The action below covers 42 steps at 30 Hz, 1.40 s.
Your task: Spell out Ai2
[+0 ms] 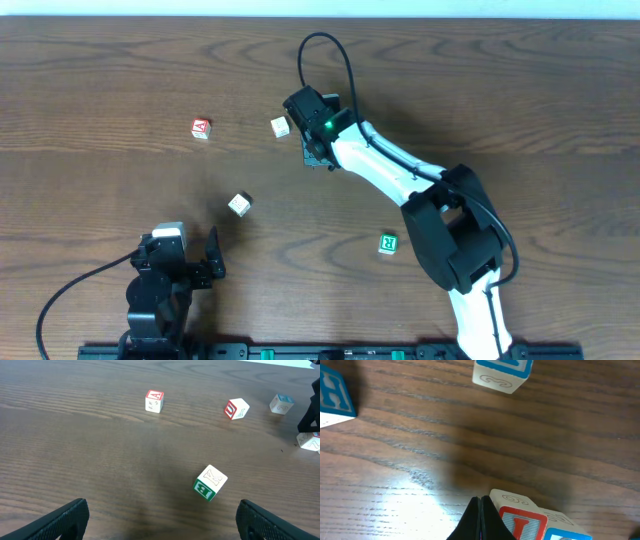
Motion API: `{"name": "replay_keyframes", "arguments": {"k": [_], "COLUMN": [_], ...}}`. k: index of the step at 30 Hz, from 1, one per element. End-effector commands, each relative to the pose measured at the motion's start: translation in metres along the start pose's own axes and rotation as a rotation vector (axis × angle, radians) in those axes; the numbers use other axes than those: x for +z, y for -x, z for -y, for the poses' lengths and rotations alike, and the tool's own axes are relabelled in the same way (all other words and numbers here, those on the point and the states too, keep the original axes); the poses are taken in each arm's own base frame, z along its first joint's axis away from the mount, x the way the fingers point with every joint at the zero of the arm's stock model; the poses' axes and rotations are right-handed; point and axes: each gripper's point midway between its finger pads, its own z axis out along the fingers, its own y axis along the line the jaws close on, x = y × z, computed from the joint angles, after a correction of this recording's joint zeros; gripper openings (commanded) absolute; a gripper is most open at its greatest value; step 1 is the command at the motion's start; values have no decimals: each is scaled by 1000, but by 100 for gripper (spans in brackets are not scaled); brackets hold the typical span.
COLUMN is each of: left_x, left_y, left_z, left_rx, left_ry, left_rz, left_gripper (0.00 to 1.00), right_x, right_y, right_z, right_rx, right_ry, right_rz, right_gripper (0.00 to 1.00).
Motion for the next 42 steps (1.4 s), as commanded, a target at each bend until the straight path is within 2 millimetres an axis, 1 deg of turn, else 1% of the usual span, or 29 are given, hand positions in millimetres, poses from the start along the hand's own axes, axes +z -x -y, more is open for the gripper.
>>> {"name": "replay_keyframes", "arguments": {"k": [1,4,8,11,14,16,18,20,25,30,38,42], "left_x": [2,2,2,2,2,2,2,2,2,2,2,2], "left_y": [-5,-5,-5,-5,-5,-5,-5,-5,-5,-5,-5,-5], "left_z": [-1,-1,-1,-1,-1,-1,-1,-1,-1,-1,-1,-1], "left_rx": [2,2,2,2,2,2,2,2,2,2,2,2], "left_ry": [3,3,3,3,3,3,3,3,3,3,3,3], "left_rz": [-10,-10,-10,-10,-10,-10,-10,-10,-10,-10,-9,-10], "left_gripper": [95,95,95,95,95,95,95,95,95,95,95,95], "right_x": [3,3,3,1,-5,-13,-20,-20,-13,-10,9,14], "right_y": [4,5,10,16,30,44,59,64,61,62,42,35], "right_z": [4,2,-10,-11,-10,-7,3,12,38,46,37,36], "right_rx": [22,23,-26,-19,-3,12,37,54,112,133,125,121], "right_ry": [-23,-12,43,47,55,55,43,37,7,16,65,70], "right_rz": [12,13,30,47,73,98,115,113,68,52,-33,-62], "right_gripper": [2,2,2,2,1,2,2,2,1,2,2,2]}}
